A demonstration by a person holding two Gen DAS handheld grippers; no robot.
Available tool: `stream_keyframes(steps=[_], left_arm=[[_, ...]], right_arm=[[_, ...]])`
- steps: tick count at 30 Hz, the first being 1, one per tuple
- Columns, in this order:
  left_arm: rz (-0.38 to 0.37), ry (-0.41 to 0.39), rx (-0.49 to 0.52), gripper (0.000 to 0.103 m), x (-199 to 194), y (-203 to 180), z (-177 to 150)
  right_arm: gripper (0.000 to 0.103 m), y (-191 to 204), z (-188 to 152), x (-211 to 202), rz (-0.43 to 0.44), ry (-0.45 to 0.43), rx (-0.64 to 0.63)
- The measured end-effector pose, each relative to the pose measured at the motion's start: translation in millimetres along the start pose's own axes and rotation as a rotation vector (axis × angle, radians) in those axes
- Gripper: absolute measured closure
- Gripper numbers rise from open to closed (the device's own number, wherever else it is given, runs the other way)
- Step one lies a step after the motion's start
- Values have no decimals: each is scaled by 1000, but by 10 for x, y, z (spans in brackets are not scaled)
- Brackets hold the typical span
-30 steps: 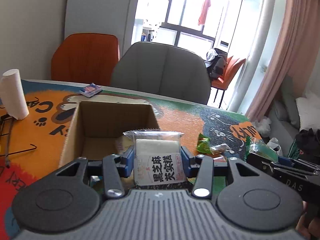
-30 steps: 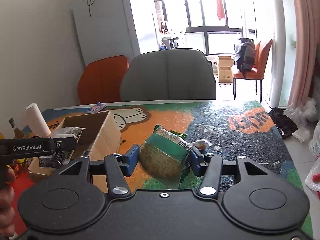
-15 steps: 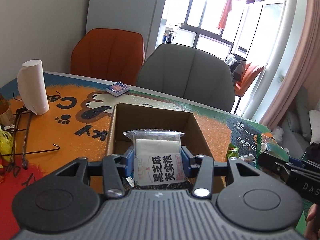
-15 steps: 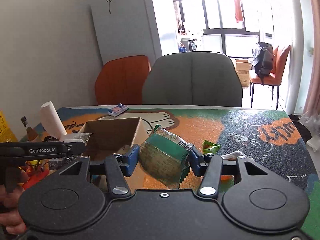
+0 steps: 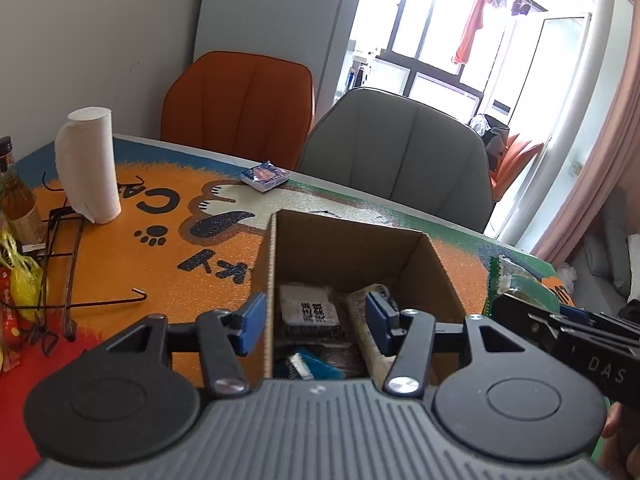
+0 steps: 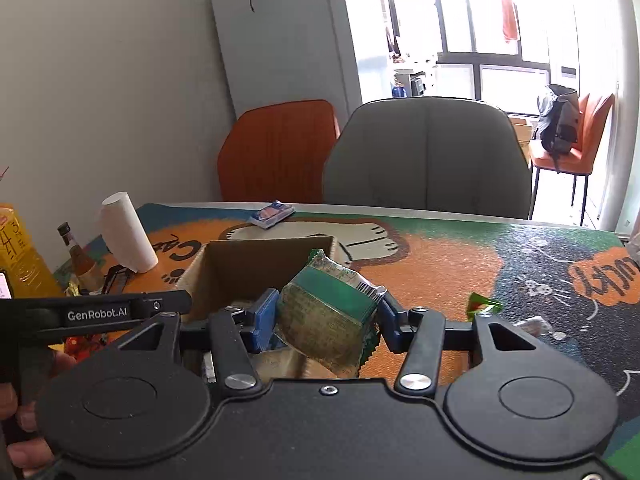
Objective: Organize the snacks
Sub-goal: 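Open both grippers to drop the two packets into the box, then move both grippers back toward the red-wrapped bar on the table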
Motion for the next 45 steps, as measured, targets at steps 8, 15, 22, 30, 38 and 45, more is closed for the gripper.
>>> stream_keyframes(steps=[8, 15, 22, 30, 38, 45], left_arm=[[26, 7, -19, 40, -21, 208, -26], [46, 12, -34, 27, -66, 308, -66], [60, 22, -33, 20, -84, 267, -94], [58, 25, 2, 15, -138, 108, -147], [44, 22, 34, 3, -260, -25, -222], [10, 27, 64, 0, -358, -176, -277]], right_arm=[[52, 214, 52, 160, 56, -2, 3], [37, 200, 9, 192, 44, 8, -1], [31, -5, -82, 27, 20, 32, 46], [17, -182, -135, -200, 3, 29, 79], [7, -275, -202, -381, 3, 30, 84], [0, -352, -283, -536, -27, 32, 87]])
Point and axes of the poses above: each gripper's, at about its wrist camera, not at the fingertips, and x roughly the way its jaws point, y to its left, z to its top, the point moved 4 cm from there along x, roughly the way its jaws point, and after that the axes turned 9 degrees about -y, right-handed, at the moved point
